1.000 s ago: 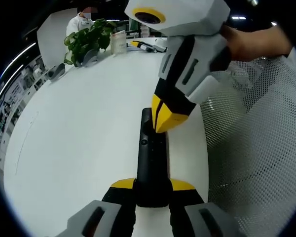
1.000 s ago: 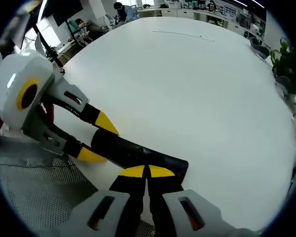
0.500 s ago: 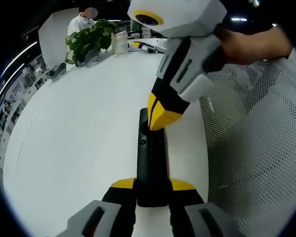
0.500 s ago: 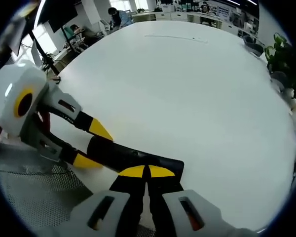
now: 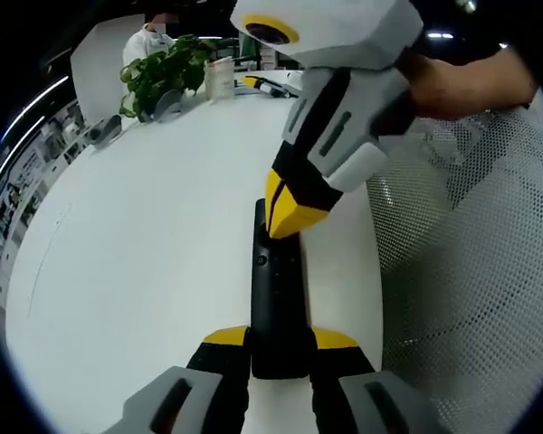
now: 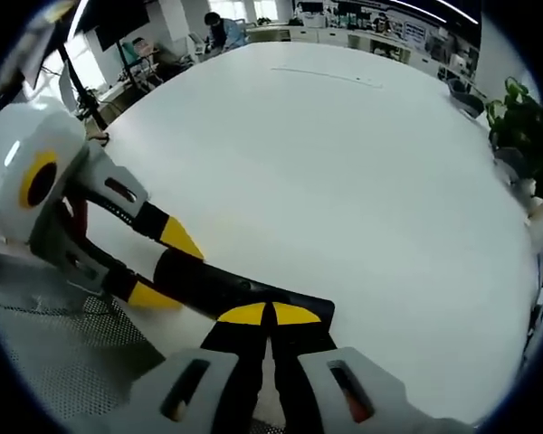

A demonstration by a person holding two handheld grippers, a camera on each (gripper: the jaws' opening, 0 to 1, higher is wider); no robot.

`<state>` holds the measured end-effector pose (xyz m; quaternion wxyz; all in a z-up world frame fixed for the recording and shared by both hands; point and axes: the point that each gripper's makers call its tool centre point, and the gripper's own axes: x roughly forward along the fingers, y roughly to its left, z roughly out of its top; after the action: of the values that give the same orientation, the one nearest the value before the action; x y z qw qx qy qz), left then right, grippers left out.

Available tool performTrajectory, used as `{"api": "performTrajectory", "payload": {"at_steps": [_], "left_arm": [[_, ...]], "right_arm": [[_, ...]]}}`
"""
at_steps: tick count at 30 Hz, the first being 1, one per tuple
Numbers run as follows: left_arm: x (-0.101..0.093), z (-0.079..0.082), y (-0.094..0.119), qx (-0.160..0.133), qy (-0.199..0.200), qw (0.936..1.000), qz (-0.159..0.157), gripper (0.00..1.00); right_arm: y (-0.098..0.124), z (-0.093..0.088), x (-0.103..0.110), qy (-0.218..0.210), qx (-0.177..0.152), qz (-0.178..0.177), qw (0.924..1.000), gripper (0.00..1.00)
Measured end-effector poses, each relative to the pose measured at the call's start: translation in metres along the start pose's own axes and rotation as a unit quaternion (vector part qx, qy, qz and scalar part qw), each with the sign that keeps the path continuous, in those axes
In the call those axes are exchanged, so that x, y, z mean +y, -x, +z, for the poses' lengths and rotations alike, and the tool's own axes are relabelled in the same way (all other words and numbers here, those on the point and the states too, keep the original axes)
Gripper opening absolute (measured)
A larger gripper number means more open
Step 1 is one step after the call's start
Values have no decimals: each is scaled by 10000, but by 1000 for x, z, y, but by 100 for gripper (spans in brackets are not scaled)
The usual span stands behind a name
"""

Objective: Press the specified remote control buttons in sequence, fully releasing each button before pressing the next.

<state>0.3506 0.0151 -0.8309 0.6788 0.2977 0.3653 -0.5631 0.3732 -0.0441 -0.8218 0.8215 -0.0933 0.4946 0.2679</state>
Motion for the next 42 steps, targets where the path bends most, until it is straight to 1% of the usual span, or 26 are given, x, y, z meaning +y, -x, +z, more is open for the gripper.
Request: {"api": "performTrajectory", "payload": {"at_steps": [4,12,16,25,37,42], "left_arm": [[0,1,0,5,13,10000,-1,25],[0,1,0,19,22,10000,10,25],[0,0,0,7,24,10000,13,25],[0,1,0,-17,50,10000,33,25],[1,1,0,-45,71,10000,27,25],[1,1,0,-65,145,9999,16,25]], "right_arm": [[-1,1,0,148,25,-77,9999,0],[-1,1,-1,114,5,-77,9999,0],[-1,2,0,228,-17,-109,9997,0],[0,2,-1,50,-33,-25,10000,0],[0,1,0,32,-54,-2,10000,0],[-1,1,0,175,-44,-55,9998,0]]}}
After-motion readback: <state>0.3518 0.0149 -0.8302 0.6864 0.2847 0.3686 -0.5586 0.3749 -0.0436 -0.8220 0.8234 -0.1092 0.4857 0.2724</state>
